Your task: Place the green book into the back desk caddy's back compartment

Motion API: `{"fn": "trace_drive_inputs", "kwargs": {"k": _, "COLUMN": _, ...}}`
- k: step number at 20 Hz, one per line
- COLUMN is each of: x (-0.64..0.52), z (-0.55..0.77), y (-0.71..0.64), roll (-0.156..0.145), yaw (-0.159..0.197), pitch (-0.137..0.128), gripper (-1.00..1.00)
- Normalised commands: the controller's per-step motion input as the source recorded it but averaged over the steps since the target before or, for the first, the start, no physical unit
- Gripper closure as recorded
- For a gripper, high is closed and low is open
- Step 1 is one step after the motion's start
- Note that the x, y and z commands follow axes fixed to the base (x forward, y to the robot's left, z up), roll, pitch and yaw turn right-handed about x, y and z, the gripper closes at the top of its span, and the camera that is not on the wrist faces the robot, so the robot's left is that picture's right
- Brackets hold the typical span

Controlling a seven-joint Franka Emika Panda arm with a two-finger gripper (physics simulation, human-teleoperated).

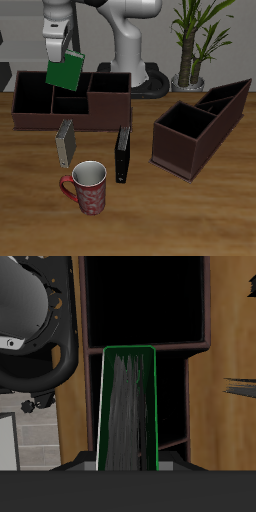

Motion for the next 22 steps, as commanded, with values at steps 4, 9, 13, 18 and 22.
{"fn": "trace_drive_inputs", "kwargs": {"k": 4, "x": 0.04, "z": -0.10, "y": 0.13, "roll": 0.031, "yaw": 0.011, "pitch": 0.015, "gripper": 1.00}}
{"fn": "trace_drive_inputs", "kwargs": {"k": 9, "x": 0.05, "z": -0.04, "y": 0.15, "roll": 0.039, "yaw": 0.014, "pitch": 0.007, "gripper": 1.00}}
{"fn": "trace_drive_inputs", "kwargs": {"k": 13, "x": -0.06, "z": -0.12, "y": 0.00, "roll": 0.011, "yaw": 0.009, "pitch": 0.020, "gripper": 1.00}}
{"fn": "trace_drive_inputs", "kwargs": {"k": 18, "x": -0.07, "z": -0.14, "y": 0.07, "roll": 0.014, "yaw": 0.014, "pitch": 0.032, "gripper": 1.00}}
{"fn": "trace_drive_inputs", "kwargs": {"k": 22, "x": -0.11, "z": -0.11, "y": 0.08, "roll": 0.012, "yaw": 0.005, "pitch": 0.026, "gripper": 1.00}}
